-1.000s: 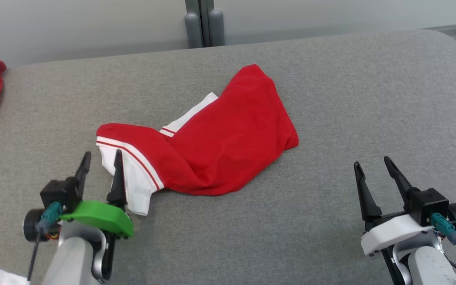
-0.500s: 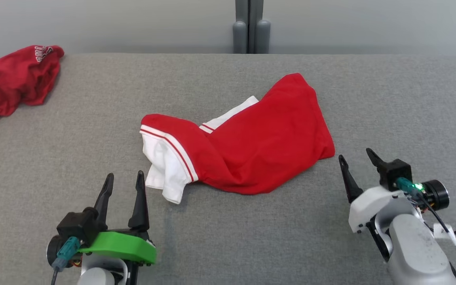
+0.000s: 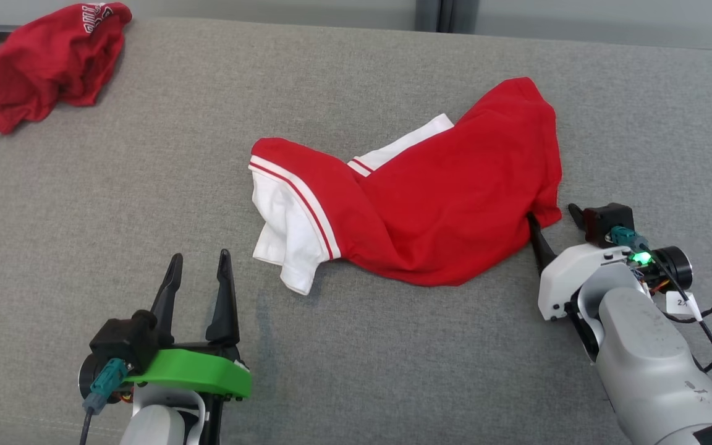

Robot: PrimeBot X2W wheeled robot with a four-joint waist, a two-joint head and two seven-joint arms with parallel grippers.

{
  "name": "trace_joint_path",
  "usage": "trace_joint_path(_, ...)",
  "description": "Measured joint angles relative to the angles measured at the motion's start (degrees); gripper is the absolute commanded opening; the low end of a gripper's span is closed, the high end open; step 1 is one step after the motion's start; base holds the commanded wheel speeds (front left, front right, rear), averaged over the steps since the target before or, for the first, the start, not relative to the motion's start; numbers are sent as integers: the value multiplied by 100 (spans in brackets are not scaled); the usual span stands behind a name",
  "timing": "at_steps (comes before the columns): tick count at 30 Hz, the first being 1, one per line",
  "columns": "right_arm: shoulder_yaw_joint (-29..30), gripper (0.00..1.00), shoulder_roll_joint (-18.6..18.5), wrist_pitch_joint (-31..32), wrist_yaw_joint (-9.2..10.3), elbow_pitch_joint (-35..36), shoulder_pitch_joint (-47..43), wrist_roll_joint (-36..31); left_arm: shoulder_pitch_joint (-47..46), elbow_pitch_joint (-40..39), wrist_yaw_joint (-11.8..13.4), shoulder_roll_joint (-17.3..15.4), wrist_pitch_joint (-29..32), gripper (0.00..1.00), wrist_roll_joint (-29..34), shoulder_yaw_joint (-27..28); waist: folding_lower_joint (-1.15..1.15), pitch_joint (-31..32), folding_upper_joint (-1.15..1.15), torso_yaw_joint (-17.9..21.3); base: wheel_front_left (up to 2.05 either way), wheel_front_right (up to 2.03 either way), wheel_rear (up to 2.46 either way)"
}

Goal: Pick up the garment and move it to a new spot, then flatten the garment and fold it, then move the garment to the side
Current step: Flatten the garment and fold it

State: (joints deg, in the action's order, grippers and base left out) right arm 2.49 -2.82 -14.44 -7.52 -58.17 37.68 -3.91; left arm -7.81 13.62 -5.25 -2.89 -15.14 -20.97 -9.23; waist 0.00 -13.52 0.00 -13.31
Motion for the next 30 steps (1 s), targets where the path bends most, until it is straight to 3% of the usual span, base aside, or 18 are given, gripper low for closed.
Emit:
trace_joint_path(1,-53,83,-1,-22,0,-62,68,34,-12,-3,16,0,0,100,-1,-7,0,-41,0,-23,0,0,0)
trace_joint_path(2,-100,41,-3,-29,0,-100,120,66,-19,-9,23,0,0,100,-3,-12,0,-71,0,-40,0,0,0)
trace_joint_path(3,-159,16,-11,-49,0,-131,181,110,-22,-13,31,0,0,100,-9,-15,0,-103,0,-57,0,0,0)
trace_joint_path(4,-209,0,-10,-56,0,-138,216,135,-23,-15,43,0,0,100,-9,-18,0,-125,0,-67,0,0,0)
trace_joint_path(9,-476,0,1,-69,0,48,283,328,-24,-12,74,1,0,100,-18,-35,0,-142,0,-11,0,0,0)
trace_joint_path(14,-784,0,5,-70,0,1190,-167,655,10,46,79,4,0,100,-18,-75,0,19,0,244,0,0,0)
trace_joint_path(23,-561,0,5,-38,-1,2538,-1304,804,216,74,97,8,0,100,-13,-84,0,331,0,674,0,0,0)
trace_joint_path(30,-364,0,3,541,-1,3789,-2217,843,370,53,109,8,0,100,-5,-19,0,595,0,979,0,0,0)
